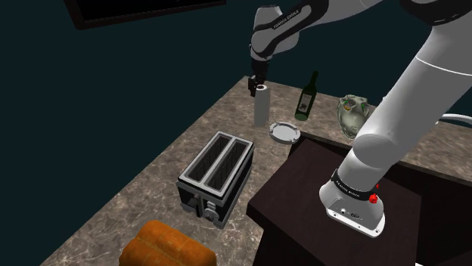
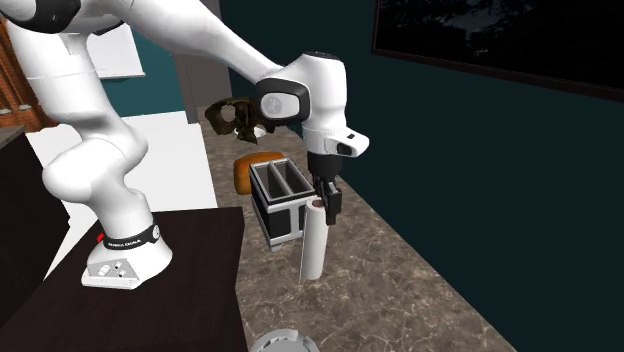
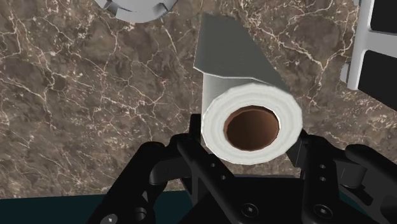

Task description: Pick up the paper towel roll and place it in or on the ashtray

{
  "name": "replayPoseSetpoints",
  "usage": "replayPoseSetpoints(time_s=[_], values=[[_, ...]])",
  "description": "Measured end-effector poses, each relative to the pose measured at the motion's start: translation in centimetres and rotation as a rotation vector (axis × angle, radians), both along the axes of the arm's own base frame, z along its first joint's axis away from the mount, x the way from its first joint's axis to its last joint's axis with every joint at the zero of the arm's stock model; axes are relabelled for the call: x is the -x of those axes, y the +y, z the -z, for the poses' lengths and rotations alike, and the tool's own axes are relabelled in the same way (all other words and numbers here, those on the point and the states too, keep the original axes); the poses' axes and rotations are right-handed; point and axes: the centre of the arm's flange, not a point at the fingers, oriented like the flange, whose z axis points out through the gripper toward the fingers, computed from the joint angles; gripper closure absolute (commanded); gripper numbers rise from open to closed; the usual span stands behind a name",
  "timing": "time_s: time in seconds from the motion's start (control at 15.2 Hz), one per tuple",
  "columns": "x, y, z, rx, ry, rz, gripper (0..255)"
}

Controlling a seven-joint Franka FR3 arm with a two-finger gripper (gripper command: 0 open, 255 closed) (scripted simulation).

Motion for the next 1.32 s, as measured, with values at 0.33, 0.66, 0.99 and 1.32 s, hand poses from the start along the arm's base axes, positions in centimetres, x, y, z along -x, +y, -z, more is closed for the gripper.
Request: replayPoseSetpoints(time_s=[0.33,0.66,0.99,1.32], values=[[2.9,-5.2,-1.5,0.0,0.0,0.0,255],[6.5,-11.1,-3.3,0.0,0.0,0.0,255],[9.5,-16.2,-4.9,0.0,0.0,0.0,255],[11.0,-18.6,-3.7,0.0,0.0,-0.001,255]])
